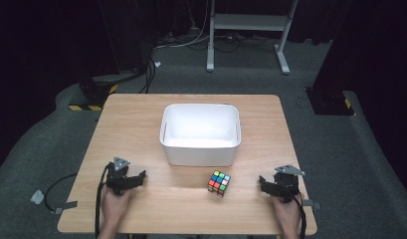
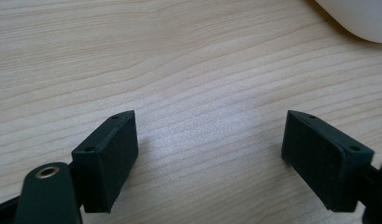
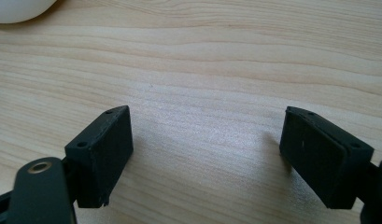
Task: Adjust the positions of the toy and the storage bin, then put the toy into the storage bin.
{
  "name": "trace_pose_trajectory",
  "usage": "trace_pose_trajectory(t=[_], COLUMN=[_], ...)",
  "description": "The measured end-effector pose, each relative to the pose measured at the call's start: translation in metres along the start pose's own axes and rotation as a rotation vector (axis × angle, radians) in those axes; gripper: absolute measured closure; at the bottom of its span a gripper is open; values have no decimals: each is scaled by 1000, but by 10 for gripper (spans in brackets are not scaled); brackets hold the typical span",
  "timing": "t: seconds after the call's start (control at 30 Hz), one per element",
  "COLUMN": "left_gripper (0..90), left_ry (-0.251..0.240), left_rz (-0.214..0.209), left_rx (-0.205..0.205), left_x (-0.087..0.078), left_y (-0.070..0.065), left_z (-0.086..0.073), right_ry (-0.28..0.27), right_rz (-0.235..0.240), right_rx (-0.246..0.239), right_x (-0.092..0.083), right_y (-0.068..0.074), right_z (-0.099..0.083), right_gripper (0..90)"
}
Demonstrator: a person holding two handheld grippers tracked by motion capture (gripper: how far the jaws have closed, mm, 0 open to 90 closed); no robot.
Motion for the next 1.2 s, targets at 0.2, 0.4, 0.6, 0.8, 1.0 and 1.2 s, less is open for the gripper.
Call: trace_pose_trajectory(t=[0.2,0.4,0.6,0.8,1.0,1.2], left_gripper=[185,185,185,185,185,185], left_ry=[0,0,0,0,0,0], left_rz=[0,2,5,4,5,4], left_rx=[0,-2,-3,-5,-5,-4], left_x=[0,0,0,0,0,0], left_y=[0,0,0,0,0,0], left_z=[0,0,0,0,0,0], right_ry=[-1,-1,-1,-1,0,4], right_rz=[0,0,-1,0,3,8], right_rx=[-1,-1,-2,-2,-3,-10], right_x=[0,0,0,0,0,0], right_y=[0,0,0,0,1,1], right_z=[0,0,0,0,0,-1], right_gripper=[171,171,171,172,162,144])
Point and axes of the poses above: each handheld gripper's, and its own axes: x roughly forward along the jaws, z roughly out of its top, y roughly to its left, the point moved 9 cm from there along x, roughly forward along the jaws, and after that the axes turned 6 degrees about -z, right-handed, at the moved point
